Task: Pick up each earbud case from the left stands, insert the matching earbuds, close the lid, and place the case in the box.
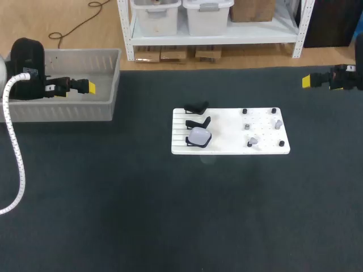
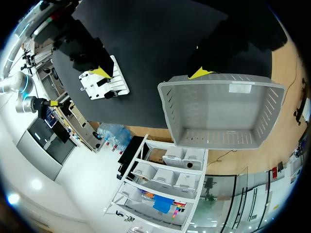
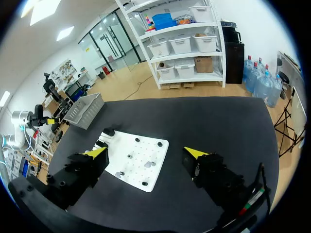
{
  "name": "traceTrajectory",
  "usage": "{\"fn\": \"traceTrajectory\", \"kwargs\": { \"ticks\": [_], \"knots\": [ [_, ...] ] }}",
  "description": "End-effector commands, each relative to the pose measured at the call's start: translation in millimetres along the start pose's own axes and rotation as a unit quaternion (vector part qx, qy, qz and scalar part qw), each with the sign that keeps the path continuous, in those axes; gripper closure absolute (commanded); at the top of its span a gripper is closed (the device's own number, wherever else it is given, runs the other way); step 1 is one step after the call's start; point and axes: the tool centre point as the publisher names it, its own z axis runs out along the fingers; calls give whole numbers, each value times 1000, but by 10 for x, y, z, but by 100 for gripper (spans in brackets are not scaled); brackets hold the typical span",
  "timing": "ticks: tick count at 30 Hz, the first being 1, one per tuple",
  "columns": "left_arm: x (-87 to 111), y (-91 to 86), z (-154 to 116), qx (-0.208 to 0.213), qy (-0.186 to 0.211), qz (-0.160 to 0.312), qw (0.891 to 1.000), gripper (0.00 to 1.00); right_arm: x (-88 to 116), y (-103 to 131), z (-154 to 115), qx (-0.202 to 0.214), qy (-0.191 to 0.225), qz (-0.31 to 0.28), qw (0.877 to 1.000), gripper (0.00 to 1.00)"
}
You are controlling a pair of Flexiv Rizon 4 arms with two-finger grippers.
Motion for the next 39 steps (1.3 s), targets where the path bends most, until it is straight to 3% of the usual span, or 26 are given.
{"fn": "traceTrajectory", "kwargs": {
  "ticks": [1, 23, 28, 32, 35, 39],
  "knots": [
    [-10, -14, 0, -4, 3, -1, 1000, 0, -1, -3, -2, -1, 0, 0, 1000, 0],
    [-10, -14, 0, -4, 3, -1, 1000, 0, -1, -3, -2, -1, 0, 0, 1000, 0],
    [-53, -113, -43, 43, -5, 51, 998, 0, -1, -3, -2, -1, 0, 0, 1000, 0],
    [-69, -183, -75, 84, -6, 115, 990, 0, -1, -3, -2, -1, 0, 0, 1000, 0],
    [-83, -216, -78, 114, -1, 160, 981, 0, -1, -3, -2, -1, 0, 0, 1000, 0],
    [-82, -283, -81, 182, 1, 225, 957, 0, -1, -3, -2, -1, 0, 0, 1000, 0]
  ]
}}
